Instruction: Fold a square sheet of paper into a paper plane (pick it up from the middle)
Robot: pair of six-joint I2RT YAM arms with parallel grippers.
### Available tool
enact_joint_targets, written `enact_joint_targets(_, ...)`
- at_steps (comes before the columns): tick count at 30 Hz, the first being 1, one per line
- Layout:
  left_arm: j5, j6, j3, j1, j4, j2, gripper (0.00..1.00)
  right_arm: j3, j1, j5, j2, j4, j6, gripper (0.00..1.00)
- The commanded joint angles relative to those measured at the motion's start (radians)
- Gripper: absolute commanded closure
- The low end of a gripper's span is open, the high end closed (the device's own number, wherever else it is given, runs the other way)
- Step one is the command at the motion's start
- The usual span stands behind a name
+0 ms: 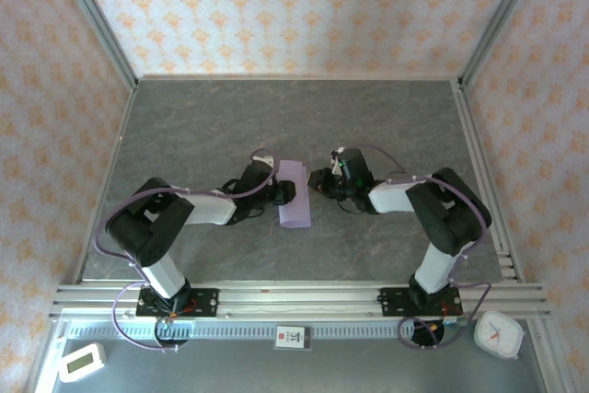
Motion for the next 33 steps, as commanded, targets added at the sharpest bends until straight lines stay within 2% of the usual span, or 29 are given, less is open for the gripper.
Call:
enact_joint_targets(1,0.020,0.013,0.030,0.003,-0.012,0.022,0.45,0.028,0.007,0.036,-0.021,-0.019,-0.022,0.84)
enact_joint_targets(10,0.022,0.034,0.052,-0.004,-0.029,0.042,0.45,0.034,0.007,0.021,-0.012,-0.015,-0.027,0.94)
enact_joint_targets(22,0.031,0.117,0.077,-0.005,-0.079,0.055,0.45,0.033,0.007,0.012,-0.009,-0.013,-0.028,0.95)
enact_joint_targets(33,0.057,0.120,0.095,-0.006,-0.074,0.084,0.45,0.037,0.013,0.003,0.004,-0.007,-0.029,0.96)
